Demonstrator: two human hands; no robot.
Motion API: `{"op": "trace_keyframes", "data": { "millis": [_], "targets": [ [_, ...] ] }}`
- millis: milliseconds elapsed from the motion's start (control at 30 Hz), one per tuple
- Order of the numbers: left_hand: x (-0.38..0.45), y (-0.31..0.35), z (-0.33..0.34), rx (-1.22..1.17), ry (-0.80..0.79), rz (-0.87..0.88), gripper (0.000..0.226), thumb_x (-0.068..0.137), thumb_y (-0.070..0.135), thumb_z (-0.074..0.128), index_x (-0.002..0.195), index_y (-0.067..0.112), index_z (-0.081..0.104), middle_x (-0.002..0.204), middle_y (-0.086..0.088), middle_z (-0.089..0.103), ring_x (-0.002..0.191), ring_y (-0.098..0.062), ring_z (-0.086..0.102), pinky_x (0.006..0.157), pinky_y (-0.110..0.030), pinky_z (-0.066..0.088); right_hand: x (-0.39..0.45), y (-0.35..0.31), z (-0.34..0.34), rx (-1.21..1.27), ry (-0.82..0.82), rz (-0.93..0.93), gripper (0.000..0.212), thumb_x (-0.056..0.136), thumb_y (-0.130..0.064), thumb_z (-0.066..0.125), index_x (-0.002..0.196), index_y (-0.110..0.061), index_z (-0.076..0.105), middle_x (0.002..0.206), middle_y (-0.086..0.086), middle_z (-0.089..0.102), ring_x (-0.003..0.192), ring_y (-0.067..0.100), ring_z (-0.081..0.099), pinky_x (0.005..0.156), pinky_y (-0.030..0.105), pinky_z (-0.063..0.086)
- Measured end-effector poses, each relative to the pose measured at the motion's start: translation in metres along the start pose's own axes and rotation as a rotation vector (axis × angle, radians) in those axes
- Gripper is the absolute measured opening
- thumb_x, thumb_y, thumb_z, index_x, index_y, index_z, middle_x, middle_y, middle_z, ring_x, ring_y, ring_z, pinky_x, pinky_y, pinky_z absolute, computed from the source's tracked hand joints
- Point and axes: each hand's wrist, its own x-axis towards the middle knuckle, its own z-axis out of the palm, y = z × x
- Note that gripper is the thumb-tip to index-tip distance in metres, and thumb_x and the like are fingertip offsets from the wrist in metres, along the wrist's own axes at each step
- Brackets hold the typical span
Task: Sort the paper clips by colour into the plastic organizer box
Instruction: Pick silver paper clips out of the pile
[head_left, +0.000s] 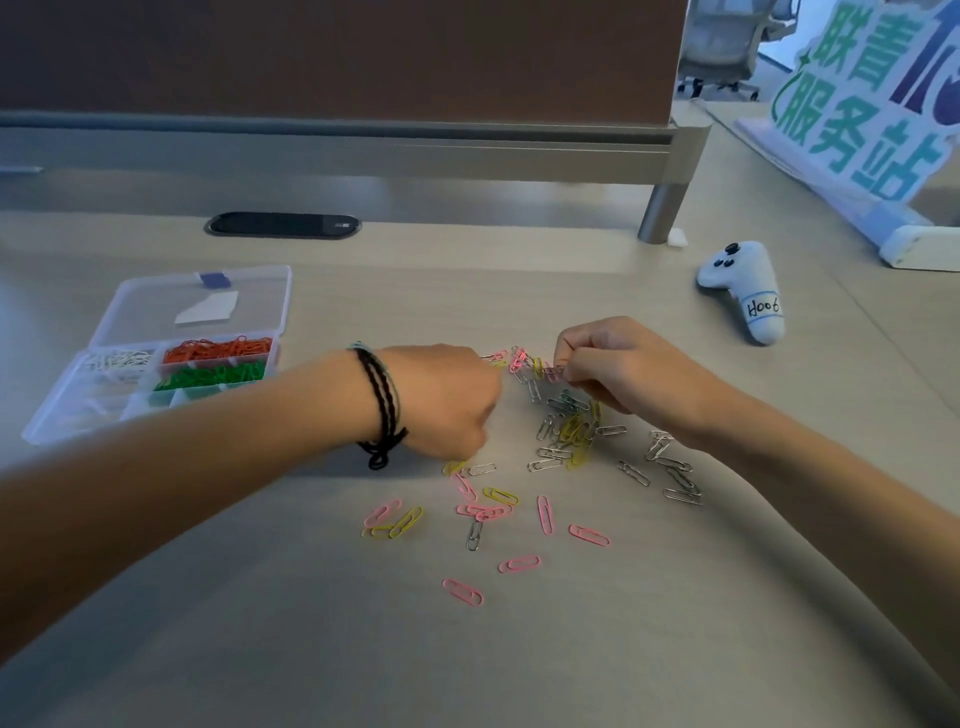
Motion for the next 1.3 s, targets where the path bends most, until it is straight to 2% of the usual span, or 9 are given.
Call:
{"op": "trace_keyframes", "data": {
  "millis": [300,500,567,733,833,933,1033,1167,1300],
  "targets": [
    [0.010,0.007,-0.012,0.017,-0.067,0.046,0.019,0.082,0.021,0.056,0.067,0.012,0.050,0.064,-0.006,0.045,0.058,-0.024,0.038,0.052,-0.026,0.031,-0.005,0.001,0.000,0.002,0.030,0.012,0.016,0.073,-0.022,0.049,0.061,-0.012,0.051,0.052,-0.004,0.036,0.047,0.010,0.028,0.045,0.022,0.024],
    [0.004,0.004,-0.002,-0.069,0.094,0.041,0.022,0.080,0.026,0.059,0.066,0.009,0.057,0.060,-0.002,0.052,0.056,-0.021,0.046,0.051,-0.024,0.035,-0.009,-0.001,0.001,0.052,0.047,0.036,0.018,0.076,-0.019,0.049,0.059,-0.014,0.049,0.053,-0.003,0.036,0.047,0.009,0.028,0.046,0.023,0.023],
    [0.003,0.000,0.003,-0.368,0.164,0.058,0.021,0.083,0.025,0.056,0.066,0.013,0.054,0.053,0.006,0.048,0.052,-0.014,0.044,0.049,-0.024,0.033,-0.009,-0.002,0.001,0.110,0.059,0.035,0.028,0.086,-0.010,0.049,0.059,-0.014,0.048,0.053,-0.002,0.035,0.048,0.010,0.027,0.045,0.023,0.022],
    [-0.004,0.005,0.017,-2.128,-0.100,0.272,0.008,0.080,0.016,0.038,0.075,0.014,0.044,0.056,0.003,0.019,0.045,-0.008,0.011,0.037,-0.020,0.008,-0.007,-0.017,0.013,0.283,0.072,0.002,0.033,0.097,-0.007,0.044,0.065,-0.013,0.043,0.052,-0.004,0.032,0.049,0.011,0.023,0.044,0.022,0.019],
    [0.006,0.017,0.019,-2.562,0.154,0.165,0.013,0.077,0.017,0.035,0.071,0.012,0.046,0.059,0.002,0.025,0.049,-0.010,0.017,0.041,-0.021,0.014,0.001,-0.031,0.015,0.504,0.110,-0.022,0.029,0.094,-0.009,0.048,0.065,-0.013,0.046,0.053,-0.001,0.025,0.052,0.016,0.014,0.047,0.025,0.011],
    [0.020,0.024,0.009,-2.800,0.434,-0.055,0.014,0.076,0.017,0.038,0.066,0.011,0.045,0.065,-0.004,0.039,0.054,-0.016,0.036,0.049,-0.022,0.033,0.011,-0.044,0.016,0.501,0.203,-0.129,0.025,0.095,-0.004,0.048,0.070,-0.006,0.049,0.052,-0.004,0.030,0.045,0.008,0.022,0.041,0.019,0.019],
    [0.031,0.023,-0.003,-2.888,0.521,-0.162,0.027,0.089,0.022,0.041,0.064,0.010,0.045,0.067,-0.010,0.049,0.062,-0.024,0.050,0.063,-0.030,0.046,0.021,-0.049,0.023,0.332,0.322,-0.244,0.030,0.098,0.000,0.045,0.069,-0.008,0.045,0.052,-0.014,0.036,0.048,0.003,0.032,0.046,0.015,0.028],
    [0.035,0.022,-0.020,-2.871,0.462,-0.180,0.026,0.093,0.012,0.039,0.070,0.011,0.050,0.065,-0.010,0.055,0.060,-0.023,0.056,0.061,-0.029,0.048,0.033,-0.047,0.028,0.177,0.474,-0.353,0.027,0.095,-0.004,0.049,0.069,-0.013,0.049,0.061,-0.008,0.052,0.060,0.012,0.047,0.055,0.026,0.039],
    [0.029,0.034,-0.031,-2.896,0.294,-0.082,0.035,0.097,0.012,0.028,0.090,0.004,0.061,0.087,-0.016,0.065,0.082,-0.028,0.061,0.081,-0.033,0.047,0.035,-0.047,0.025,-0.080,0.427,-0.432,0.020,0.091,-0.007,0.057,0.072,-0.012,0.058,0.068,-0.005,0.060,0.068,0.013,0.057,0.064,0.033,0.047]
  ]
}}
